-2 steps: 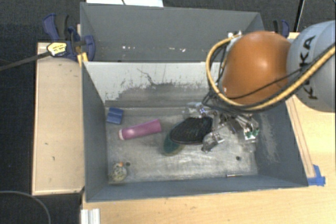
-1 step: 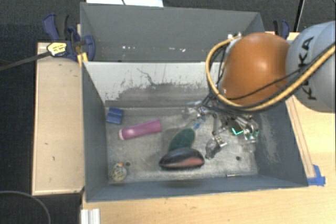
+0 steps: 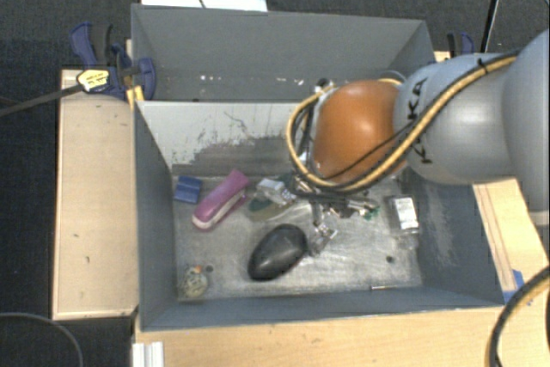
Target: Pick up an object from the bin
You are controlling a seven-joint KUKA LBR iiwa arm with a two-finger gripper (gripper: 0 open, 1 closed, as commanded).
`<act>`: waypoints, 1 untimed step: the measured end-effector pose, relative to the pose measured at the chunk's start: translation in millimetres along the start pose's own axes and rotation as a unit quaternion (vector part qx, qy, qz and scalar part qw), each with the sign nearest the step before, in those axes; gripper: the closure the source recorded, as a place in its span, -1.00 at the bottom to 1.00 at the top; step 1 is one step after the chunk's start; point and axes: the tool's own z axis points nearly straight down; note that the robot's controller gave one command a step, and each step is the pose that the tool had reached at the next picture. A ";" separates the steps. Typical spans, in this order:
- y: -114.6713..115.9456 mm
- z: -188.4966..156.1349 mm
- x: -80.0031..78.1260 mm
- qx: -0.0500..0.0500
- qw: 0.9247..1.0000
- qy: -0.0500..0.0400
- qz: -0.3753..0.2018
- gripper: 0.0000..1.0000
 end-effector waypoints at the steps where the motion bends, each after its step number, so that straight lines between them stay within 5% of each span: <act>1: 62.3 7.8 -19.5 -0.003 0.999 0.003 -0.043 -1.00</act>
Offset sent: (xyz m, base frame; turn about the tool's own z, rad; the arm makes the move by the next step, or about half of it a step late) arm -0.0270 0.0552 -0.0090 -0.0815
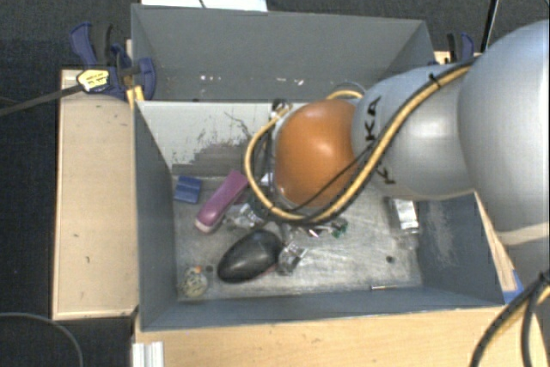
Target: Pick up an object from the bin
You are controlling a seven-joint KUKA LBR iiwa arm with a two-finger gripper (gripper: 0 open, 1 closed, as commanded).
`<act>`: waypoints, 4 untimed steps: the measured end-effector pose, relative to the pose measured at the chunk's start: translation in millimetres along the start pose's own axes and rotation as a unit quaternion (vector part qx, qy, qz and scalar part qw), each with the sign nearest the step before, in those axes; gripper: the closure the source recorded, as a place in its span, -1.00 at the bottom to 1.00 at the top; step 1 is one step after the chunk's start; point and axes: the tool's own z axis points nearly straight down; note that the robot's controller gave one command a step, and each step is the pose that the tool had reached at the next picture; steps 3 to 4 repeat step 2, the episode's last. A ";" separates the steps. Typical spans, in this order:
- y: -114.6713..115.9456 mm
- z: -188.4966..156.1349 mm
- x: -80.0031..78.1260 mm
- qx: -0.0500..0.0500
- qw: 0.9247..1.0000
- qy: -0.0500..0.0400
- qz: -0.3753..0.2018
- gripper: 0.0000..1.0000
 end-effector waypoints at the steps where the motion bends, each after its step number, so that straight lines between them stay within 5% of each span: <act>1: -3.2 -0.3 3.2 0.000 1.000 0.003 0.005 1.00; 2: 3.1 -153.6 -22.2 0.003 1.000 -0.003 -0.028 1.00; 4: 3.1 -153.6 -22.2 0.003 1.000 -0.003 -0.028 1.00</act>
Offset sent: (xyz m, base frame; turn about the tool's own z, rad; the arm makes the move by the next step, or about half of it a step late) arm 0.0000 0.0000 0.0000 0.0000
